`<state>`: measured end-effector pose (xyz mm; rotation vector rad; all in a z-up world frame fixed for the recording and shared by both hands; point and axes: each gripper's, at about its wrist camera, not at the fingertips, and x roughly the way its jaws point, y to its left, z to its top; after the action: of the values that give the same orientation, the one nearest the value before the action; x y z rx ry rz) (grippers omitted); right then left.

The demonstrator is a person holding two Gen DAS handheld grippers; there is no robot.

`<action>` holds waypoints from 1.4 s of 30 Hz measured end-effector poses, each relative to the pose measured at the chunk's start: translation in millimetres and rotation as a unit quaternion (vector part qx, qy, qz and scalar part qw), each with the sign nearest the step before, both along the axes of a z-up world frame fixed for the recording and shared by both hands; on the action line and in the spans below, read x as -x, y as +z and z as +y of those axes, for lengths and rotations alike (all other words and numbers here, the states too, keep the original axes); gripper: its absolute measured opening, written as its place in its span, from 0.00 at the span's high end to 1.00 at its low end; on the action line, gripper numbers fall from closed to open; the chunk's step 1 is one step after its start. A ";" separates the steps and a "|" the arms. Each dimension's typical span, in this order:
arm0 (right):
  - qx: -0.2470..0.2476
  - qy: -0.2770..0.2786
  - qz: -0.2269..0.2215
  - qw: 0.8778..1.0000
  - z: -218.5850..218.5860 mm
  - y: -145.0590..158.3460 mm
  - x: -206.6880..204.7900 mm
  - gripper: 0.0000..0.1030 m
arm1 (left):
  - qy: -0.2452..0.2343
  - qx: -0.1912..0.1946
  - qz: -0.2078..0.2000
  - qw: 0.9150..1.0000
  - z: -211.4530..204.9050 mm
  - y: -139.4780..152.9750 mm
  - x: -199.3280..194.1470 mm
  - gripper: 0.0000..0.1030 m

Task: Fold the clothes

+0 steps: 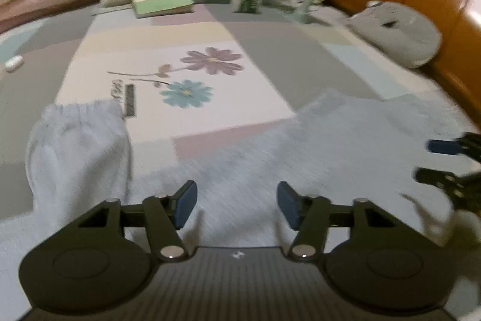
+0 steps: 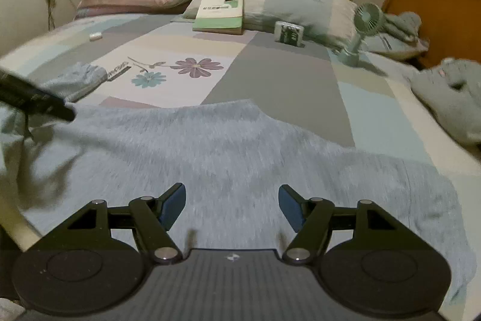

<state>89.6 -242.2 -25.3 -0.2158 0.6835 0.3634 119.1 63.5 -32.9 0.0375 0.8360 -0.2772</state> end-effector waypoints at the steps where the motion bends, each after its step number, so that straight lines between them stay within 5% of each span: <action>1: 0.005 0.003 -0.002 1.000 3.2 -0.7 -1.8 0.29 | -0.009 -0.017 -0.002 1.000 1.5 -0.4 -3.2 0.61; 10: -0.018 -0.001 0.009 1.000 1.4 -11.2 -13.6 0.29 | -0.097 -0.150 0.008 0.984 8.4 -16.1 -27.6 0.67; 13: -0.029 -0.002 0.015 0.999 0.0 -12.2 -16.6 0.29 | -0.120 -0.152 0.023 0.981 5.4 -25.6 -33.2 0.69; 15: -0.028 -0.001 0.017 0.999 0.1 -13.2 -17.6 0.29 | -0.128 -0.149 0.029 0.980 3.7 -29.0 -35.3 0.79; 16: -0.026 -0.001 0.016 1.000 0.2 -13.6 -17.6 0.29 | -0.130 -0.148 0.027 0.980 3.2 -28.4 -34.7 0.93; 22: -0.033 -0.004 0.017 0.999 -1.1 -13.1 -16.0 0.29 | -0.097 -0.132 0.011 0.987 9.5 -23.7 -38.3 0.95; 30: -0.037 -0.001 0.012 0.999 -1.5 -9.0 -9.2 0.26 | -0.067 -0.108 -0.012 0.992 10.5 -4.3 -27.9 0.83; 32: -0.042 -0.001 0.014 0.999 -2.3 -9.1 -8.3 0.24 | -0.085 -0.087 -0.036 0.992 2.6 10.5 -19.6 0.59; 34: -0.051 -0.002 0.023 0.998 -1.4 -11.8 -10.6 0.24 | -0.117 -0.054 -0.048 0.991 -11.8 16.7 -14.8 0.52; 42: -0.040 -0.003 0.035 0.999 4.4 -19.0 -5.1 0.24 | -0.144 -0.016 0.010 0.989 -47.0 -32.8 -21.6 0.49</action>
<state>94.6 -237.8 -44.3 -0.1252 0.7357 0.3943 140.7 16.5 -65.7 0.1873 0.8544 -0.5374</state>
